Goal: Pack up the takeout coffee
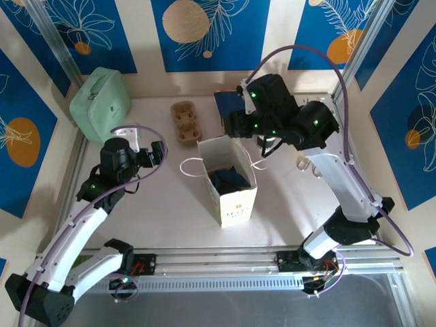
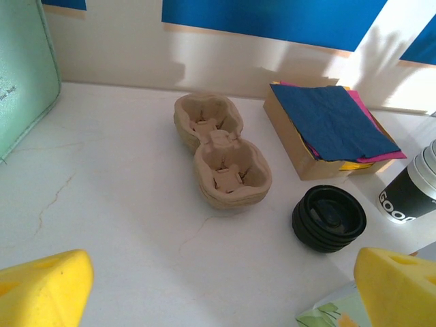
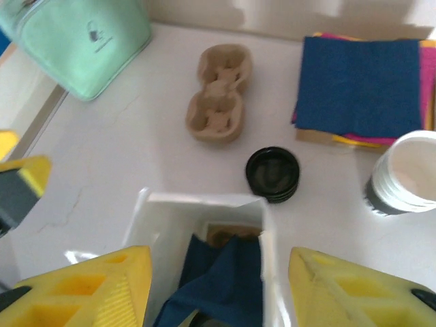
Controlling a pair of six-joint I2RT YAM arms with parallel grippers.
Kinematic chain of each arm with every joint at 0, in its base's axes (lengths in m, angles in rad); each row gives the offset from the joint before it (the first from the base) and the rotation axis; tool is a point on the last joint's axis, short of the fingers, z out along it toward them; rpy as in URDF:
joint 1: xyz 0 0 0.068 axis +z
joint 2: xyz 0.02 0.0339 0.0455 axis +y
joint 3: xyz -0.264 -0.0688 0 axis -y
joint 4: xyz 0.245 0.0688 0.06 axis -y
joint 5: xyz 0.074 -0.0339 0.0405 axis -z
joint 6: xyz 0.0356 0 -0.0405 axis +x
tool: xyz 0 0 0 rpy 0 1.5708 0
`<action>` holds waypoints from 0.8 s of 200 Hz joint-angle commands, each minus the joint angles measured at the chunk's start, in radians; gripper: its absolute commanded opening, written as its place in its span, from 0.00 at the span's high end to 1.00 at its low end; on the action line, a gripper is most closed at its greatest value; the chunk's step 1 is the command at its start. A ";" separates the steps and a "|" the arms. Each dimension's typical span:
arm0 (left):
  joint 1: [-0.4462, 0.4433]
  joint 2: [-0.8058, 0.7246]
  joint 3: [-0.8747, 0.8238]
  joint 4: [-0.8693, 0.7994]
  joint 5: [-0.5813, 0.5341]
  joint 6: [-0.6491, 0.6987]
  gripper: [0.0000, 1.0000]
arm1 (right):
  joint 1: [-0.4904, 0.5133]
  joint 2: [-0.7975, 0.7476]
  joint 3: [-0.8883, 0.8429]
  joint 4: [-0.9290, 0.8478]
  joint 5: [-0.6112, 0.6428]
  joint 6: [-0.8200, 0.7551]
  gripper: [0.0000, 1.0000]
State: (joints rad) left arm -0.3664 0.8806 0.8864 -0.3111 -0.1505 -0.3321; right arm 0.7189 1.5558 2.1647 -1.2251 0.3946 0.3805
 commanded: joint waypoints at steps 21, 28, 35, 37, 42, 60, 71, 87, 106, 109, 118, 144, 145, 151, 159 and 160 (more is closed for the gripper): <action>0.013 -0.014 0.048 -0.030 -0.023 0.026 0.02 | -0.131 0.032 0.016 0.107 0.023 -0.056 0.42; 0.012 -0.014 0.049 -0.031 -0.020 0.024 0.02 | -0.152 0.045 0.017 0.128 0.025 -0.061 0.42; 0.012 -0.014 0.050 -0.035 -0.019 0.024 0.02 | -0.174 0.063 0.024 0.144 0.020 -0.072 0.41; 0.012 -0.014 0.051 -0.035 -0.018 0.023 0.02 | -0.182 0.069 0.027 0.147 0.018 -0.073 0.41; 0.012 -0.014 0.054 -0.040 -0.018 0.023 0.02 | -0.198 0.084 0.038 0.153 0.013 -0.075 0.41; 0.013 -0.017 0.062 -0.056 -0.017 0.019 0.02 | -0.251 0.158 0.104 0.156 -0.014 -0.076 0.40; 0.013 -0.022 0.063 -0.062 -0.020 0.019 0.02 | -0.270 0.209 0.155 0.150 -0.012 -0.081 0.41; 0.012 -0.030 0.059 -0.063 -0.026 0.018 0.02 | -0.278 0.281 0.215 0.159 0.007 -0.088 0.41; 0.012 -0.032 0.059 -0.057 -0.030 0.015 0.02 | -0.279 0.371 0.288 0.164 0.016 -0.098 0.40; 0.012 -0.032 0.059 -0.058 -0.029 0.015 0.02 | -0.280 0.386 0.299 0.166 0.019 -0.098 0.40; 0.012 -0.031 0.059 -0.056 -0.027 0.013 0.02 | -0.282 0.430 0.333 0.164 0.021 -0.099 0.40; 0.011 -0.029 0.059 -0.057 -0.029 0.019 0.02 | -0.285 0.543 0.437 0.162 0.016 -0.129 0.40; 0.011 -0.029 0.059 -0.057 -0.029 0.020 0.02 | -0.285 0.547 0.441 0.163 0.016 -0.133 0.40; 0.012 -0.028 0.059 -0.060 -0.029 0.021 0.02 | -0.285 0.568 0.459 0.167 0.016 -0.155 0.40; 0.012 -0.028 0.057 -0.060 -0.029 0.023 0.02 | -0.283 0.593 0.472 0.180 0.040 -0.181 0.40; 0.012 -0.028 0.057 -0.060 -0.030 0.023 0.02 | -0.283 0.596 0.472 0.183 0.043 -0.185 0.40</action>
State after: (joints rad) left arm -0.3664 0.8631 0.9134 -0.3603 -0.1658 -0.3317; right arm 0.4362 2.0983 2.5683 -1.0657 0.4053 0.2749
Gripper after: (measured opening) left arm 0.979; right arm 0.600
